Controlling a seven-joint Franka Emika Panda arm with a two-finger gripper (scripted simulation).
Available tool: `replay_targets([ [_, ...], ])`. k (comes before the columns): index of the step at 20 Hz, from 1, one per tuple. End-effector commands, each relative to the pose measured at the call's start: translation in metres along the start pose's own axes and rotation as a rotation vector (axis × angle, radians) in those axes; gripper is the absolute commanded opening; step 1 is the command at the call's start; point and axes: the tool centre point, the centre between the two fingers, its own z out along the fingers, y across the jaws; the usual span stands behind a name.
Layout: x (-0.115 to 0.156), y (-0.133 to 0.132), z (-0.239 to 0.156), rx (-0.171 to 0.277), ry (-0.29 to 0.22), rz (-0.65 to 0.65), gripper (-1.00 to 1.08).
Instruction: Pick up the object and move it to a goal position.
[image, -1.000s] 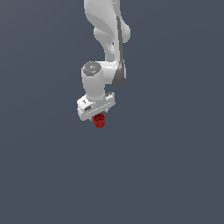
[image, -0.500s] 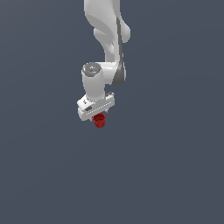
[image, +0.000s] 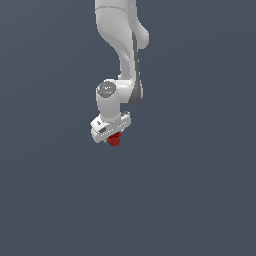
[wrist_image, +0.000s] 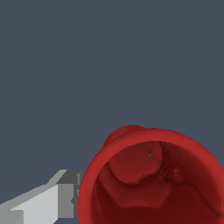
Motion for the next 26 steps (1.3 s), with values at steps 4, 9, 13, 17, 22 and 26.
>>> replay_targets([
  [4, 0.000, 0.001, 0.009, -0.001, 0.001, -0.001, 1.00],
  [9, 0.000, 0.001, 0.009, -0.001, 0.001, -0.001, -1.00],
  [13, 0.000, 0.001, 0.009, -0.001, 0.001, -0.001, -1.00],
  [17, 0.001, 0.002, 0.007, -0.003, 0.002, 0.000, -1.00],
  [22, 0.000, 0.002, -0.005, -0.003, 0.002, 0.000, -1.00],
  [26, 0.000, 0.004, -0.025, -0.003, 0.002, 0.000, -1.00],
])
